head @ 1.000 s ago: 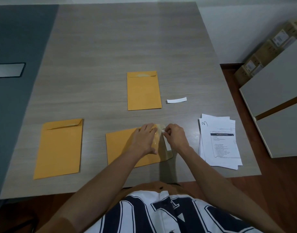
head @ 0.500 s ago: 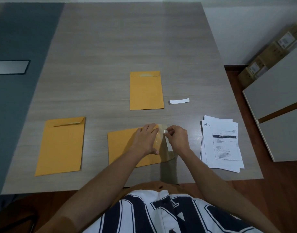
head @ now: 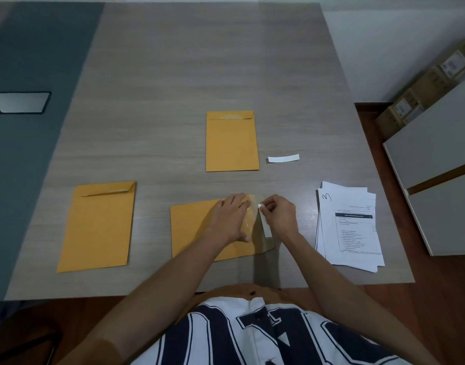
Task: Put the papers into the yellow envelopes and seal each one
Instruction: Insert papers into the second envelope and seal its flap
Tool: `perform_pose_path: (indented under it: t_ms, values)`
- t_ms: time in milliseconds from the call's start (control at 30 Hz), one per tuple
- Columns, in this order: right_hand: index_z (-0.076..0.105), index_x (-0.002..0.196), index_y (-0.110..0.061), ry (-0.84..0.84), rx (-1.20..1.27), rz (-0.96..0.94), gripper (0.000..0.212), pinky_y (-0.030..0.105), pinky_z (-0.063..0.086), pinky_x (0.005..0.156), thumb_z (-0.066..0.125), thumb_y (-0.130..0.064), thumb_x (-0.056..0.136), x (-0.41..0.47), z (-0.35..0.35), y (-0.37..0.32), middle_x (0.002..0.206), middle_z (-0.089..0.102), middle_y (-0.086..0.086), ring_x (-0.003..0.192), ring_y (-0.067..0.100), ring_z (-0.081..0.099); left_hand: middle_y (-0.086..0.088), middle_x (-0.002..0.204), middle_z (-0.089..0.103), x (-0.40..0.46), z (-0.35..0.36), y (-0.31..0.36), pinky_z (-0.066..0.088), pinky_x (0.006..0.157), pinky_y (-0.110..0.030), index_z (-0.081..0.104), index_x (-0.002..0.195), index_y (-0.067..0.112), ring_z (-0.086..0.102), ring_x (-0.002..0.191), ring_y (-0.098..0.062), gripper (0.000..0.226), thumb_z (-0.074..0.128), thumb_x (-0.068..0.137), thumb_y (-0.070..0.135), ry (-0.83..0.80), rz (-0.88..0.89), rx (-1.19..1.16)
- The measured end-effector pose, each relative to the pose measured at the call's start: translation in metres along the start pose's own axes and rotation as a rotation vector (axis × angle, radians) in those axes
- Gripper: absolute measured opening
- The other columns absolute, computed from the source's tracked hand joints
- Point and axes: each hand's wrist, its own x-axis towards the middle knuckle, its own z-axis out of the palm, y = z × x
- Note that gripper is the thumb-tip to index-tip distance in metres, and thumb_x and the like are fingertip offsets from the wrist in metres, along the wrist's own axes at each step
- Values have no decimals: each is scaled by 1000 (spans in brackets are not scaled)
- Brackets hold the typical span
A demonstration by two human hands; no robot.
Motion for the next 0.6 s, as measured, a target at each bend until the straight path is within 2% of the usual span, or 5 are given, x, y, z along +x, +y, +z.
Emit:
perform_pose_path:
  t_ms: [233,400,500,567,600]
  values:
    - [62,89,-16,-79,-14,32,7,29,56,66,67,-11,89,11,-2,-1,79,63,0,71,14,61,-2,160,19,1,0,1,25,117,-44,28,150,21,16,147,-23,105,80,67,56,-3,-9,0]
    - [58,90,-11,-153,-10,95,8,35,58,58,54,-8,97,15,-7,-3,90,62,10,71,18,60,-2,160,19,1,0,-1,24,117,-44,27,151,21,16,147,-23,104,80,68,56,-7,-1,-11]
    - [59,88,-16,-139,-15,73,9,36,59,69,58,-10,95,13,-8,1,96,60,7,83,20,62,-2,160,19,1,-1,-3,24,118,-43,27,151,21,16,147,-22,104,79,68,56,2,7,-10]
    - [62,98,-15,-118,-25,5,7,21,54,75,64,-12,92,8,-10,4,99,56,1,84,12,58,-2,160,20,2,-1,-3,24,117,-42,28,151,21,16,147,-22,104,80,68,56,3,8,-8]
    - [63,107,-13,-115,-37,-33,17,11,47,75,66,-12,91,5,-10,4,100,52,-1,83,8,54,-2,160,20,2,-1,-3,24,117,-42,28,151,22,17,147,-22,104,80,67,56,3,5,-7]
